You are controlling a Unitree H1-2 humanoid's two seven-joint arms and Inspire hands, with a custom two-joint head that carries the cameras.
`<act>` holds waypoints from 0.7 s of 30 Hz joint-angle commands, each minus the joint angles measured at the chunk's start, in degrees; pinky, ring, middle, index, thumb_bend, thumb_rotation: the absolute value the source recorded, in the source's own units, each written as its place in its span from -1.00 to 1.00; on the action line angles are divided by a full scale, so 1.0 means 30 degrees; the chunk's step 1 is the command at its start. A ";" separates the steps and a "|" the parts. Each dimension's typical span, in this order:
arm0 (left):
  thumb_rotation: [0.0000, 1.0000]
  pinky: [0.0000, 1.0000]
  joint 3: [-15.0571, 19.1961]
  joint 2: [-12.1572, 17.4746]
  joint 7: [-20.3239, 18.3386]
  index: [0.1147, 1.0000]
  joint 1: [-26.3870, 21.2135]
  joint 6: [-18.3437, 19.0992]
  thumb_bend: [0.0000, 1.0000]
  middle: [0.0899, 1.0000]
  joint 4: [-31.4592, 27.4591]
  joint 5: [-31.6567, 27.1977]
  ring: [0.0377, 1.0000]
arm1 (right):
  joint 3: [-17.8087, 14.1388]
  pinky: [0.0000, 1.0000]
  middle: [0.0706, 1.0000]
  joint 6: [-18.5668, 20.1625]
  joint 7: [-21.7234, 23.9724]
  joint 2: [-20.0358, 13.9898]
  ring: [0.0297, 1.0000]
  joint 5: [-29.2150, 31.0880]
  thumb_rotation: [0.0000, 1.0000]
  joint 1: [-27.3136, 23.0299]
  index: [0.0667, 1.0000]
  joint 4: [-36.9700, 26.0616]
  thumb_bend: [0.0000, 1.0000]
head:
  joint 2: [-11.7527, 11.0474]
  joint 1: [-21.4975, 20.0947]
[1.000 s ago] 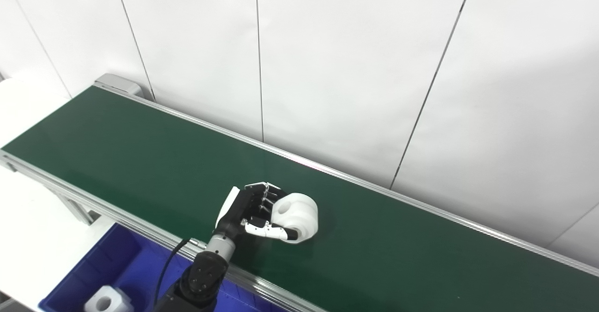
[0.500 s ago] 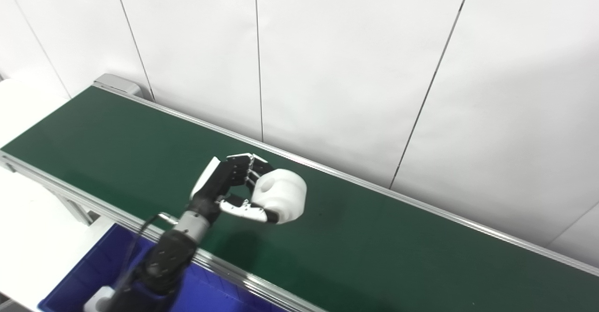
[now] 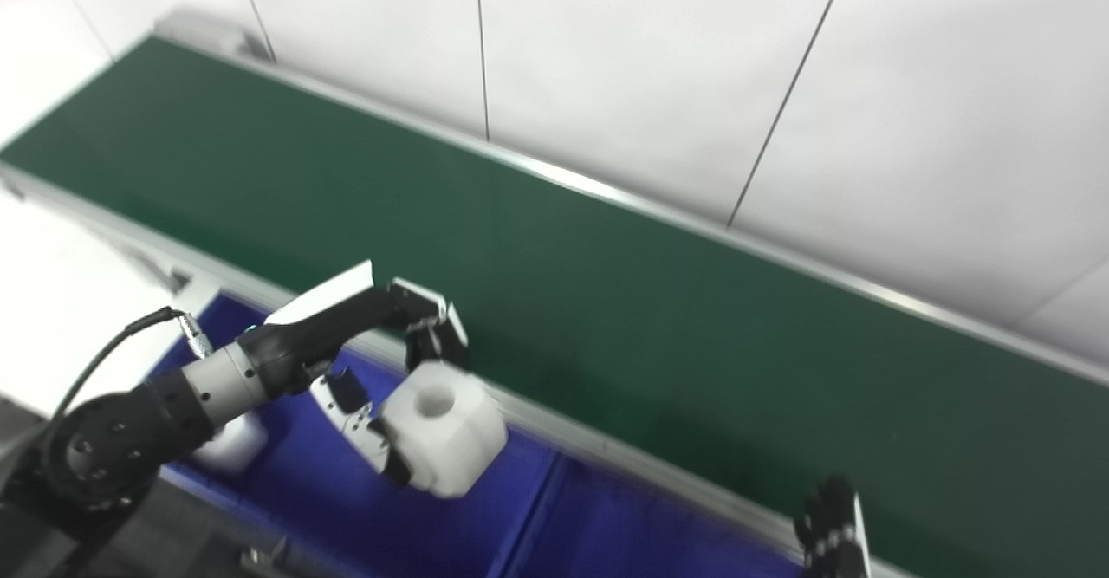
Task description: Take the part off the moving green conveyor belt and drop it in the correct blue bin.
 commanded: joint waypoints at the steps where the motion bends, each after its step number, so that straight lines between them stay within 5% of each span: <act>1: -1.00 -0.26 -0.0802 0.0676 -0.0556 -0.13 -0.0068 -0.1175 0.04 -0.16 -0.0424 0.2860 -0.19 | -0.0292 0.98 1.00 0.0210 0.0149 -0.0285 0.99 0.0640 0.99 -0.0147 1.00 -0.0792 0.52 | 0.0283 0.0001; 6: -1.00 -0.24 -0.3454 0.0267 -0.2247 -0.13 -0.0956 -0.1057 0.04 -0.16 0.0685 0.8699 -0.18 | -0.0682 0.82 0.94 0.0607 0.0105 -0.0595 0.89 0.1369 0.86 -0.0361 0.99 -0.1081 0.53 | 0.0782 -0.0261; 10: -1.00 -0.11 -0.4700 -0.0132 -0.1799 -0.17 -0.1469 -0.1985 0.05 -0.12 0.2423 1.1589 -0.10 | -0.0858 0.72 0.90 0.0842 -0.0092 -0.0507 0.85 0.1531 0.76 -0.0343 0.95 -0.1206 0.56 | 0.0780 -0.0178; 16: -1.00 -0.17 -0.4556 -0.0585 0.1146 -0.13 -0.1309 -0.3241 0.05 -0.16 0.4031 1.4760 -0.15 | -0.0885 0.69 0.90 0.0848 -0.0215 -0.0238 0.84 0.1452 0.75 -0.0241 0.94 -0.1234 0.55 | 0.0590 -0.0284; 20: -1.00 -0.08 -0.4066 -0.1147 0.1369 -0.12 -0.0825 -0.2598 0.04 -0.13 0.3473 1.6683 -0.02 | -0.0881 0.69 0.89 0.1115 -0.0300 -0.0135 0.85 0.1582 0.73 -0.0142 0.92 -0.1420 0.57 | 0.0538 -0.0437; 21: -0.91 -0.06 -0.3926 -0.1300 0.1179 -0.13 -0.0731 -0.2524 0.03 0.04 0.3293 1.6917 0.01 | -0.0874 0.68 0.89 0.1159 -0.0296 -0.0145 0.84 0.1623 0.73 -0.0124 0.92 -0.1472 0.57 | 0.0538 -0.0437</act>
